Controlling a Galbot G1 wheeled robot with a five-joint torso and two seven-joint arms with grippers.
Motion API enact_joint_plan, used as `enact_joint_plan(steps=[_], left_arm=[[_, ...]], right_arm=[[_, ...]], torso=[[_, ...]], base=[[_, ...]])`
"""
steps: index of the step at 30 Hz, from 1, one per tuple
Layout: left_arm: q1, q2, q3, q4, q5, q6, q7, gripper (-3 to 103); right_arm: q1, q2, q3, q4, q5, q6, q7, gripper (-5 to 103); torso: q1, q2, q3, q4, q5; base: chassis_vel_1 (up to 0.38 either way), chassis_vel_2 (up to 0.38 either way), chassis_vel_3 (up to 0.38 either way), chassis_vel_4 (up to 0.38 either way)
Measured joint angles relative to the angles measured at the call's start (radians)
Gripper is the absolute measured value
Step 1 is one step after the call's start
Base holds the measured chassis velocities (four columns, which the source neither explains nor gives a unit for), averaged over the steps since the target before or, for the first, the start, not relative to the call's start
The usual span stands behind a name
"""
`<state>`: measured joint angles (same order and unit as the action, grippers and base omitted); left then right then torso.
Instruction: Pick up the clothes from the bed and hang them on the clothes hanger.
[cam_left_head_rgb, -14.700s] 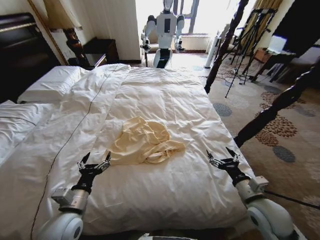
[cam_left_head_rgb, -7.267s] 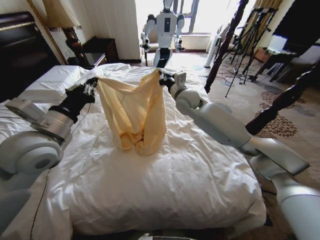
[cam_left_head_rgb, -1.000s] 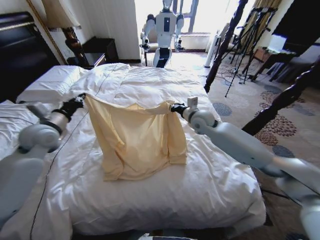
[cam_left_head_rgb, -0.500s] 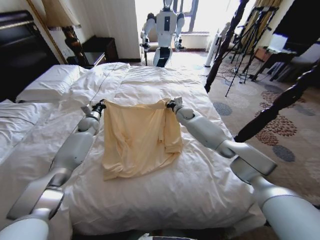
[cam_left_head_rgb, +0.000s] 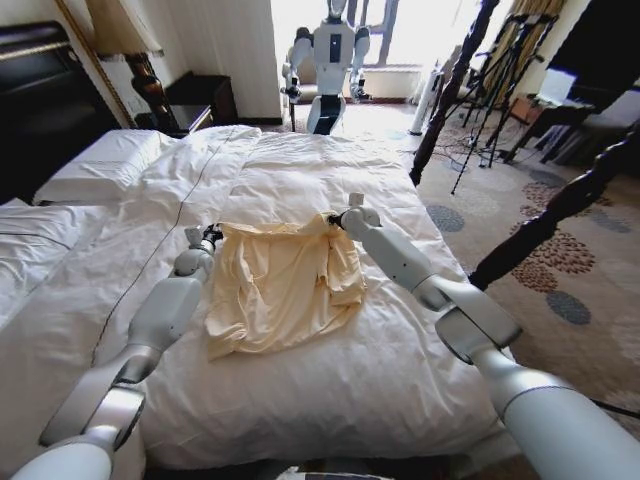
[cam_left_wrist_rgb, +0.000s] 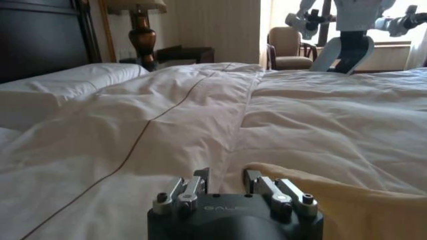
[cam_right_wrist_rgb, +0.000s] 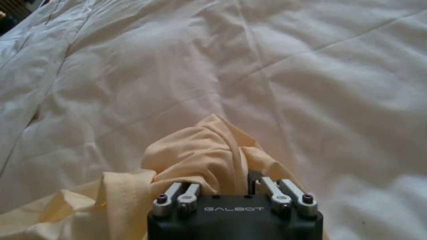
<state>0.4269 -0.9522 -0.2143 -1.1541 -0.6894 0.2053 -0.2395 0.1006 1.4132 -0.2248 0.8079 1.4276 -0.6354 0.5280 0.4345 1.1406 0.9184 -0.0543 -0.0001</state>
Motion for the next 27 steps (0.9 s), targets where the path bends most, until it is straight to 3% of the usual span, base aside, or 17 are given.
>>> enact_joint_plan(steps=[1, 3, 8, 10, 11, 14, 15, 17, 22, 27], left_arm=[[0.022, 0.017, -0.012, -0.026, -0.005, 0.004, -0.004, 38], [0.071, 0.051, -0.040, -0.089, -0.023, 0.017, -0.010, 48], [0.151, 0.092, -0.088, -0.173, -0.040, 0.026, -0.012, 60], [0.198, 0.112, -0.115, -0.218, -0.052, 0.029, -0.008, 71], [0.198, 0.112, -0.115, -0.218, -0.052, 0.029, -0.008, 71], [0.271, 0.138, -0.159, -0.287, -0.067, 0.029, 0.021, 87], [0.271, 0.138, -0.159, -0.287, -0.067, 0.029, 0.021, 87], [0.306, 0.155, -0.182, -0.322, -0.082, 0.029, 0.048, 97], [0.350, 0.200, -0.222, -0.355, -0.106, 0.032, 0.146, 100], [0.380, 0.258, -0.256, -0.375, -0.136, 0.041, 0.182, 100]], right_arm=[[-0.005, -0.010, 0.020, 0.010, 0.028, -0.015, 0.029, 32], [-0.008, -0.042, 0.062, 0.035, 0.092, -0.059, 0.080, 42], [-0.002, -0.088, 0.091, 0.062, 0.156, -0.098, 0.148, 58], [-0.003, -0.145, 0.053, 0.127, 0.190, -0.099, 0.171, 70], [-0.003, -0.145, 0.053, 0.127, 0.190, -0.099, 0.171, 70], [-0.023, -0.261, -0.066, 0.300, 0.243, -0.100, 0.170, 86], [-0.023, -0.261, -0.066, 0.300, 0.243, -0.100, 0.170, 86], [-0.035, -0.326, -0.133, 0.401, 0.258, -0.100, 0.146, 91], [-0.037, -0.401, -0.199, 0.456, 0.222, -0.100, 0.059, 100], [-0.039, -0.424, -0.180, 0.474, 0.219, -0.100, 0.064, 100]], torso=[[0.000, 0.000, 0.000, 0.0000, 0.0000], [0.000, 0.000, 0.000, 0.0000, -0.0002], [0.000, 0.000, 0.000, -0.0001, 0.0001], [0.000, 0.000, 0.000, 0.0000, -0.0007], [0.000, 0.000, 0.000, 0.0000, -0.0007], [0.000, 0.000, 0.000, -0.0003, -0.0002], [0.000, 0.000, 0.000, -0.0003, -0.0002], [0.000, 0.000, 0.000, -0.0003, 0.0001], [0.000, 0.000, 0.000, -0.0003, 0.0001], [0.000, 0.000, 0.000, -0.0001, -0.0005]], base=[[0.000, 0.000, 0.000, 0.000], [0.000, 0.000, 0.000, 0.000], [0.000, 0.000, 0.000, 0.000], [0.000, 0.000, 0.000, 0.000], [0.000, 0.000, 0.000, 0.000], [0.000, 0.000, 0.000, 0.000], [0.000, 0.000, 0.000, 0.000], [0.000, 0.000, 0.000, 0.000], [0.000, 0.000, 0.000, 0.000], [0.000, 0.000, 0.000, 0.000]])
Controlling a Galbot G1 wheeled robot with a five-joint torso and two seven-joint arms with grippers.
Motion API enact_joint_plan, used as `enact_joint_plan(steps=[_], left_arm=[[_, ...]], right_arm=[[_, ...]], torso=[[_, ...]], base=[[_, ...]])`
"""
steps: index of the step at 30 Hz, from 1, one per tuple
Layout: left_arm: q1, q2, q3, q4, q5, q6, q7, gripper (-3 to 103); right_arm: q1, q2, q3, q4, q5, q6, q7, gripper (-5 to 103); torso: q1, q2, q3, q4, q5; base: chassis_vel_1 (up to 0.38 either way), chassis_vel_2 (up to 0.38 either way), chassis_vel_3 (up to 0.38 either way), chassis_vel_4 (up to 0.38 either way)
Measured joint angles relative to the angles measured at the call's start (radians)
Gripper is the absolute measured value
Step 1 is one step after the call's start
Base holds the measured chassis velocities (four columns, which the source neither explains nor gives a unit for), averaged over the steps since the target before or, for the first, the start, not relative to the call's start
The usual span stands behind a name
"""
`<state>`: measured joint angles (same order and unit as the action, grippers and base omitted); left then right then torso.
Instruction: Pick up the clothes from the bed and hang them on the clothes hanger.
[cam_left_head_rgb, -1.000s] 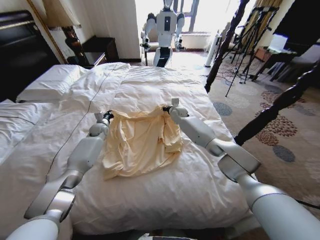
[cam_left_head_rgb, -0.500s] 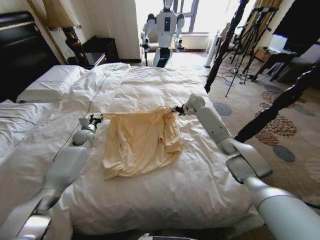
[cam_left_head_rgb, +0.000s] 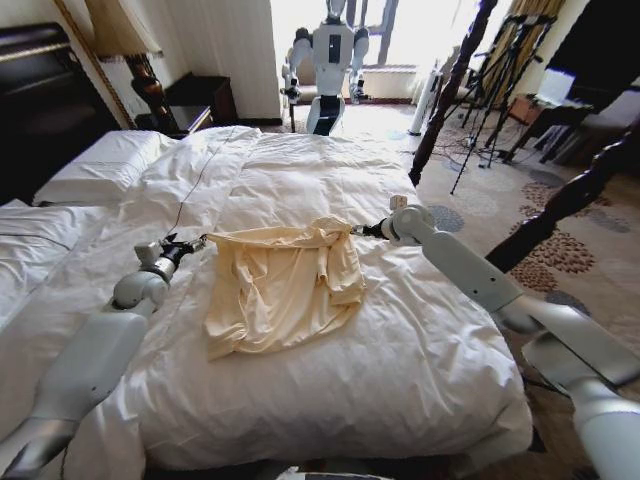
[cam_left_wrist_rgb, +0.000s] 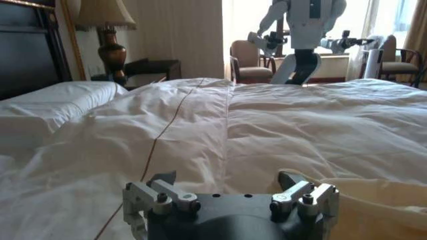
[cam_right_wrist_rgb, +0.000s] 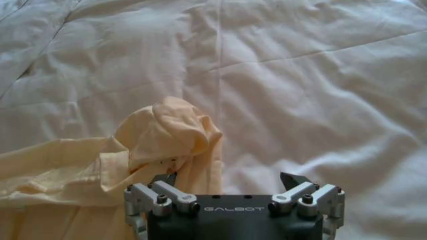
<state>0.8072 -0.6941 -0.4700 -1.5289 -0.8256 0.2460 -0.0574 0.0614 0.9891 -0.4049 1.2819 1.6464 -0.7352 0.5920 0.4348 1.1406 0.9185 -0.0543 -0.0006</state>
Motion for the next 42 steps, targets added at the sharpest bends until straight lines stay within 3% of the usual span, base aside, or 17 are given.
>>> enact_joint_plan(steps=[6, 7, 8, 9, 10, 12, 13, 16, 19, 20, 22, 23, 27, 29, 30, 35, 42], left_arm=[[0.052, 0.093, -0.047, -0.006, 0.000, 0.002, 0.137, 100], [0.064, 0.120, -0.052, -0.006, -0.003, -0.004, 0.193, 100], [0.079, 0.158, -0.056, 0.000, -0.007, -0.012, 0.311, 100], [0.079, 0.158, -0.056, 0.000, -0.007, -0.012, 0.311, 100], [0.085, 0.193, -0.056, 0.013, 0.003, -0.022, 0.452, 100], [0.078, 0.235, -0.035, 0.042, 0.046, -0.067, 0.643, 100], [0.078, 0.235, -0.035, 0.042, 0.046, -0.067, 0.643, 100], [0.058, 0.262, -0.018, 0.053, 0.143, -0.112, 0.818, 100], [0.051, 0.262, -0.017, 0.051, 0.192, -0.144, 0.845, 100], [0.052, 0.257, -0.021, 0.041, 0.195, -0.146, 0.801, 100], [0.065, 0.234, -0.030, 0.003, 0.119, -0.131, 0.585, 100], [0.065, 0.234, -0.030, 0.003, 0.119, -0.131, 0.585, 100], [0.109, 0.097, -0.118, -0.113, -0.030, -0.048, 0.073, 100], [0.129, 0.076, -0.147, -0.135, -0.032, -0.041, 0.021, 100], [0.206, 0.024, -0.228, -0.207, -0.019, -0.021, -0.062, 100], [0.424, -0.116, -0.316, -0.355, 0.115, -0.021, -0.189, 100], [0.459, -0.190, -0.280, -0.349, 0.237, -0.036, -0.236, 100]], right_arm=[[0.007, -0.050, -0.021, 0.023, 0.009, 0.001, -0.013, 100], [0.009, -0.062, -0.031, 0.028, 0.009, 0.002, -0.022, 100], [0.012, -0.078, -0.049, 0.034, 0.003, 0.002, -0.037, 100], [0.012, -0.078, -0.049, 0.034, 0.003, 0.002, -0.037, 100], [0.013, -0.093, -0.067, 0.040, -0.011, 0.002, -0.055, 100], [0.014, -0.112, -0.088, 0.053, -0.036, 0.003, -0.075, 100], [0.014, -0.112, -0.088, 0.053, -0.036, 0.003, -0.075, 100], [0.008, -0.128, -0.093, 0.075, -0.049, 0.004, -0.081, 100], [0.005, -0.136, -0.092, 0.087, -0.049, 0.004, -0.080, 100], [0.003, -0.140, -0.087, 0.093, -0.049, 0.004, -0.079, 100], [-0.007, -0.147, -0.060, 0.112, -0.054, 0.008, -0.074, 100], [-0.007, -0.147, -0.060, 0.112, -0.054, 0.008, -0.074, 100], [-0.066, -0.202, -0.018, 0.242, -0.172, 0.082, -0.058, 100], [-0.078, -0.222, -0.019, 0.273, -0.208, 0.099, -0.070, 100], [-0.111, -0.278, -0.025, 0.346, -0.318, 0.131, -0.127, 100], [-0.217, -0.390, -0.042, 0.447, -0.628, 0.304, -0.382, 100], [-0.208, -0.261, -0.169, 0.349, -0.788, 0.396, -0.400, 100]], torso=[[0.000, 0.000, 0.000, 0.0001, 0.0001], [0.000, 0.000, 0.000, 0.0000, 0.0000], [0.000, 0.000, 0.000, 0.0000, 0.0003], [0.000, 0.000, 0.000, 0.0000, 0.0003], [0.000, 0.000, 0.000, 0.0000, 0.0002], [0.000, 0.000, 0.000, 0.0001, 0.0006], [0.000, 0.000, 0.000, 0.0001, 0.0006], [0.000, 0.000, 0.000, -0.0001, 0.0002], [0.000, 0.000, 0.000, 0.0000, 0.0002], [0.000, 0.000, 0.000, 0.0000, 0.0002], [0.000, 0.000, 0.000, 0.0000, 0.0002], [0.000, 0.000, 0.000, 0.0000, 0.0002], [0.000, 0.000, 0.000, -0.0003, -0.0001], [0.000, 0.000, 0.000, -0.0005, -0.0001], [0.000, 0.000, 0.000, -0.0003, 0.0011], [-0.001, 0.000, 0.000, -0.0003, 0.0000], [0.000, 0.000, 0.000, 0.0009, 0.0005]], base=[[0.000, 0.000, 0.000, 0.000], [0.000, 0.000, 0.000, 0.000], [0.000, 0.000, 0.000, 0.000], [0.000, 0.000, 0.000, 0.000], [0.000, 0.000, 0.000, 0.000], [0.000, 0.000, 0.000, 0.000], [0.000, 0.000, 0.000, 0.000], [0.000, 0.000, 0.000, 0.000], [0.000, 0.000, 0.000, 0.000], [0.000, 0.000, 0.000, 0.000], [0.000, 0.000, 0.000, 0.000], [0.000, 0.000, 0.000, 0.000], [0.000, 0.000, 0.000, 0.000], [0.000, 0.000, 0.000, 0.000], [0.000, 0.000, 0.000, 0.000], [0.000, 0.000, 0.000, 0.000], [0.000, 0.000, 0.000, 0.000]])
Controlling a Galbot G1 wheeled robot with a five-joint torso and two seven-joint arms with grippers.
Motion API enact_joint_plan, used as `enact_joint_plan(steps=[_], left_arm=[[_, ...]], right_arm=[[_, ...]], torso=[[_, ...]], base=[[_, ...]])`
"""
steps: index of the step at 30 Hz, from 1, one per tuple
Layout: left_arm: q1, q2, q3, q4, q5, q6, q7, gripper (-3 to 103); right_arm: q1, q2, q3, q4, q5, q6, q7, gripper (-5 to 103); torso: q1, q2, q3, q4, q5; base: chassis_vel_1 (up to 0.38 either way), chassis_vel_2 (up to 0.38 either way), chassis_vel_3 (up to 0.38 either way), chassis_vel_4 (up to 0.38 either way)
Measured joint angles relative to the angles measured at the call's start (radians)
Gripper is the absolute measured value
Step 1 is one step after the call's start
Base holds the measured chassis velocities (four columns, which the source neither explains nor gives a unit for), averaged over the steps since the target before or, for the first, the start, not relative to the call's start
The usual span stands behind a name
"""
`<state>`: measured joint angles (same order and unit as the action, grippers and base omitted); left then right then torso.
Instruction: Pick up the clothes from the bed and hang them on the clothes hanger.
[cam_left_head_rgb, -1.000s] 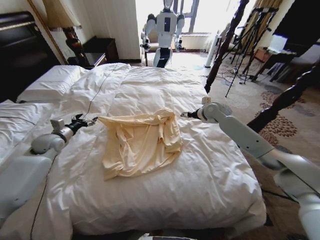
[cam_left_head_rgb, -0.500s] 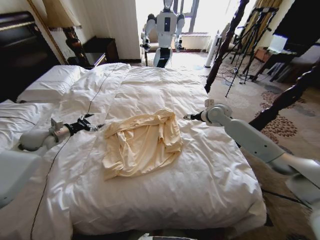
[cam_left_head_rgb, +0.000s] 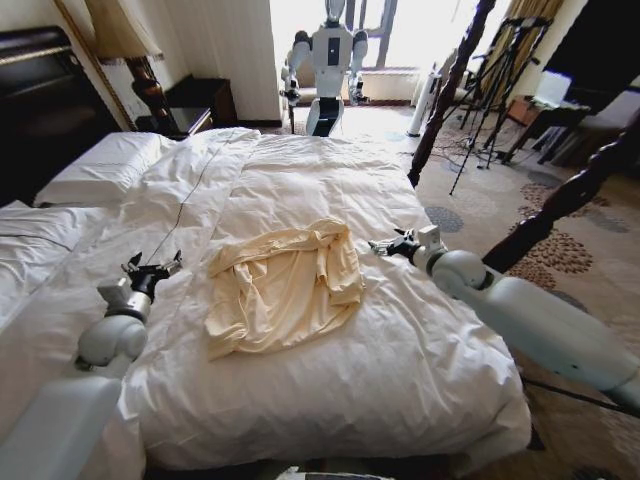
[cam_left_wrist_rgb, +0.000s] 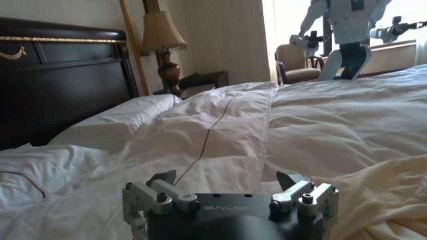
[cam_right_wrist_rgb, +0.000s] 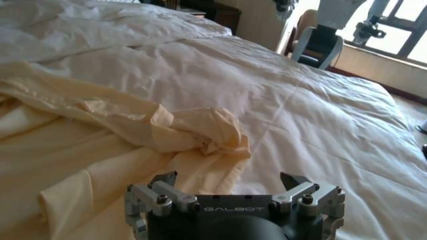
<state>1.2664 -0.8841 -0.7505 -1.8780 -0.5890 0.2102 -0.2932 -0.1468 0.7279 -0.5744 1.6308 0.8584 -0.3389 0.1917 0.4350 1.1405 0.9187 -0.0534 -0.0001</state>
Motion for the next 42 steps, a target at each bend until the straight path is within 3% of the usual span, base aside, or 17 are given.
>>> enact_joint_plan(steps=[2, 5, 10, 19, 24, 25, 28, 30, 33, 34, 42], left_arm=[[-0.012, -0.004, 0.011, 0.012, 0.004, 0.004, -0.003, 100], [-0.055, -0.008, 0.040, 0.048, 0.005, 0.015, -0.004, 100], [-0.113, -0.014, 0.079, 0.100, 0.005, 0.020, -0.006, 100], [-0.163, -0.013, 0.104, 0.151, 0.004, 0.020, 0.010, 100], [-0.172, -0.010, 0.103, 0.166, 0.001, 0.019, 0.018, 100], [-0.172, -0.009, 0.101, 0.172, -0.001, 0.018, 0.023, 100], [-0.172, -0.007, 0.098, 0.184, -0.001, 0.017, 0.034, 100], [-0.172, -0.007, 0.098, 0.187, -0.001, 0.016, 0.040, 100], [-0.172, -0.011, 0.097, 0.187, -0.001, 0.016, 0.048, 100], [-0.172, -0.011, 0.097, 0.187, -0.001, 0.016, 0.048, 100], [-0.171, -0.012, 0.100, 0.180, -0.001, 0.014, 0.063, 100]], right_arm=[[0.018, 0.041, -0.033, -0.057, -0.055, 0.018, -0.012, 100], [0.063, 0.179, -0.107, -0.242, -0.183, 0.083, -0.048, 100], [0.088, 0.344, -0.112, -0.424, -0.201, 0.125, -0.052, 100], [0.109, 0.499, -0.101, -0.673, -0.267, 0.195, -0.073, 103], [0.124, 0.562, -0.087, -0.775, -0.300, 0.227, -0.073, 95], [0.127, 0.581, -0.081, -0.800, -0.312, 0.247, -0.073, 85], [0.127, 0.594, -0.080, -0.805, -0.332, 0.277, -0.072, 69], [0.127, 0.595, -0.081, -0.800, -0.332, 0.280, -0.069, 69], [0.132, 0.606, -0.080, -0.810, -0.332, 0.284, -0.058, 52], [0.132, 0.606, -0.080, -0.810, -0.332, 0.284, -0.058, 52], [0.141, 0.618, -0.054, -0.829, -0.326, 0.291, -0.039, 20]], torso=[[0.000, 0.000, 0.000, -0.0004, -0.0004], [0.000, 0.000, 0.000, -0.0009, -0.0001], [0.000, 0.000, 0.000, -0.0006, -0.0007], [0.000, 0.000, 0.000, -0.0012, -0.0005], [0.000, 0.000, 0.000, -0.0011, -0.0005], [0.000, 0.000, 0.000, -0.0010, -0.0005], [0.000, 0.000, 0.000, -0.0009, -0.0004], [0.000, 0.000, 0.000, -0.0010, -0.0005], [0.000, 0.000, 0.000, -0.0011, -0.0001], [0.000, 0.000, 0.000, -0.0011, -0.0001], [0.000, 0.000, 0.000, -0.0012, -0.0002]], base=[[0.000, 0.000, 0.000, 0.000], [0.000, 0.000, 0.000, 0.000], [0.000, 0.000, 0.000, 0.000], [0.000, 0.000, 0.000, 0.000], [0.000, 0.000, 0.000, 0.000], [0.000, 0.000, 0.000, 0.000], [0.000, 0.000, 0.000, 0.000], [0.000, 0.000, 0.000, 0.000], [0.000, 0.000, 0.000, 0.000], [0.000, 0.000, 0.000, 0.000], [0.000, 0.000, 0.000, 0.000]])
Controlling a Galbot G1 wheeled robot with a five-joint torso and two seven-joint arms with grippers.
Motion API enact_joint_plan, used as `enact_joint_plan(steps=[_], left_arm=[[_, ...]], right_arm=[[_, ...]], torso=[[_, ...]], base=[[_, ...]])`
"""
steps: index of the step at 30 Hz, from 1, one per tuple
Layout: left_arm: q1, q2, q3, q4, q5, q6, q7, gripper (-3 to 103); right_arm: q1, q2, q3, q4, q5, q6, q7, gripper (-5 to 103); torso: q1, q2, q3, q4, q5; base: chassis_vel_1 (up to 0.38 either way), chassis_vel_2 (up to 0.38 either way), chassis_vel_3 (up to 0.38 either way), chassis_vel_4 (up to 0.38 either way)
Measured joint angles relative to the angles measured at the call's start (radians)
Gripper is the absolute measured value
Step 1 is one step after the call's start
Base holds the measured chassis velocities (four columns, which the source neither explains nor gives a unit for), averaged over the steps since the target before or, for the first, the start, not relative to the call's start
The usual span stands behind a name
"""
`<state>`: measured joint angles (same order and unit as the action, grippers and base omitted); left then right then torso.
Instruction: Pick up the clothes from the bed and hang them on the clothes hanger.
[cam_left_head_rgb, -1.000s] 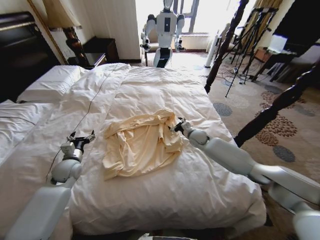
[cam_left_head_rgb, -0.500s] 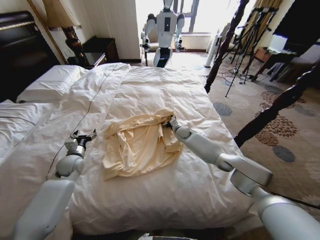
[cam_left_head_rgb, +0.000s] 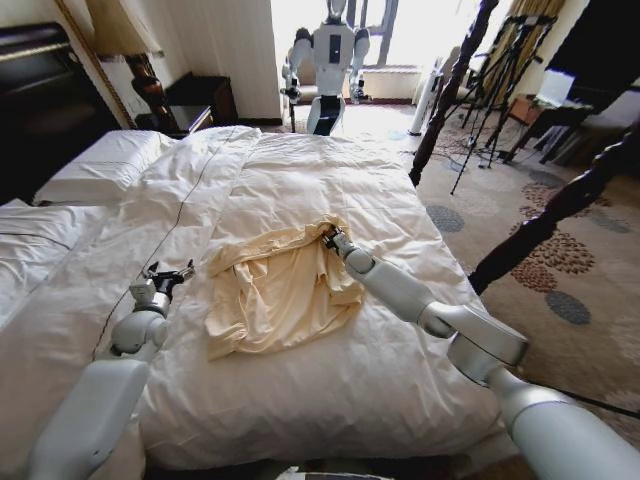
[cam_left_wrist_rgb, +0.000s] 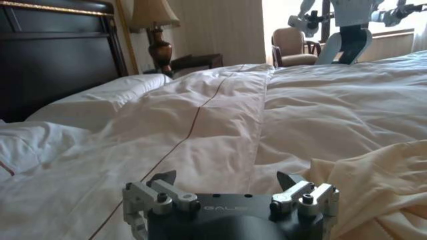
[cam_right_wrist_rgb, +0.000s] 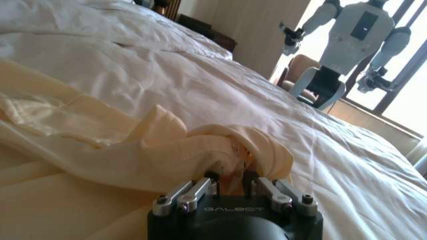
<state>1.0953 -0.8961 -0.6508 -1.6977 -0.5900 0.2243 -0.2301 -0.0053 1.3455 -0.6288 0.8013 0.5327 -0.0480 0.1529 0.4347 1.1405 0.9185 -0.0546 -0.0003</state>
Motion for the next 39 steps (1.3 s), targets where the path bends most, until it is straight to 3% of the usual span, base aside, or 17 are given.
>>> enact_joint_plan(steps=[5, 7, 8, 11, 15, 17, 26, 33, 39], left_arm=[[0.033, 0.000, -0.007, -0.029, 0.004, 0.007, 0.018, 100], [0.070, -0.003, -0.008, -0.055, 0.018, 0.014, 0.074, 100], [0.070, -0.003, -0.008, -0.055, 0.018, 0.014, 0.074, 100], [0.108, -0.011, 0.003, -0.076, 0.021, 0.010, 0.151, 100], [0.084, -0.027, 0.068, -0.045, 0.042, -0.026, 0.178, 100], [0.033, -0.042, 0.118, -0.008, 0.065, -0.034, 0.180, 100], [-0.054, -0.082, 0.210, 0.095, 0.095, -0.039, 0.171, 100], [-0.132, -0.100, 0.232, 0.229, 0.101, -0.098, 0.128, 100], [-0.163, -0.069, 0.203, 0.234, 0.091, -0.094, 0.122, 100]], right_arm=[[0.003, -0.015, 0.032, 0.023, 0.024, -0.015, 0.031, 4], [0.015, -0.029, 0.058, 0.031, 0.041, -0.030, 0.043, -2], [0.015, -0.029, 0.058, 0.031, 0.041, -0.030, 0.043, -2], [0.035, -0.039, 0.076, 0.035, 0.075, -0.048, 0.054, -2], [0.051, -0.027, 0.106, 0.053, 0.132, -0.067, 0.064, -2], [0.066, -0.002, 0.141, 0.065, 0.188, -0.084, 0.097, -2], [0.115, 0.020, 0.214, 0.069, 0.223, -0.109, 0.099, 0], [0.118, -0.074, 0.192, 0.198, 0.315, -0.148, 0.077, 0], [0.110, -0.125, 0.174, 0.248, 0.333, -0.159, 0.071, 0]], torso=[[0.000, 0.000, 0.000, 0.0003, 0.0001], [0.000, 0.000, 0.000, 0.0002, -0.0003], [0.000, 0.000, 0.000, 0.0002, -0.0003], [0.000, 0.000, 0.000, 0.0001, 0.0000], [0.000, 0.000, 0.000, 0.0003, -0.0004], [0.000, 0.000, 0.000, 0.0001, 0.0000], [0.000, 0.000, 0.000, 0.0003, 0.0000], [0.000, 0.000, 0.000, -0.0001, 0.0000], [0.000, 0.000, 0.000, 0.0002, 0.0005]], base=[[0.000, 0.000, 0.000, 0.000], [0.000, 0.000, 0.000, 0.000], [0.000, 0.000, 0.000, 0.000], [0.000, 0.000, 0.000, 0.000], [0.000, 0.000, 0.000, 0.000], [0.000, 0.000, 0.000, 0.000], [0.000, 0.000, 0.000, 0.000], [0.000, 0.000, 0.000, 0.000], [0.000, 0.000, 0.000, 0.000]])
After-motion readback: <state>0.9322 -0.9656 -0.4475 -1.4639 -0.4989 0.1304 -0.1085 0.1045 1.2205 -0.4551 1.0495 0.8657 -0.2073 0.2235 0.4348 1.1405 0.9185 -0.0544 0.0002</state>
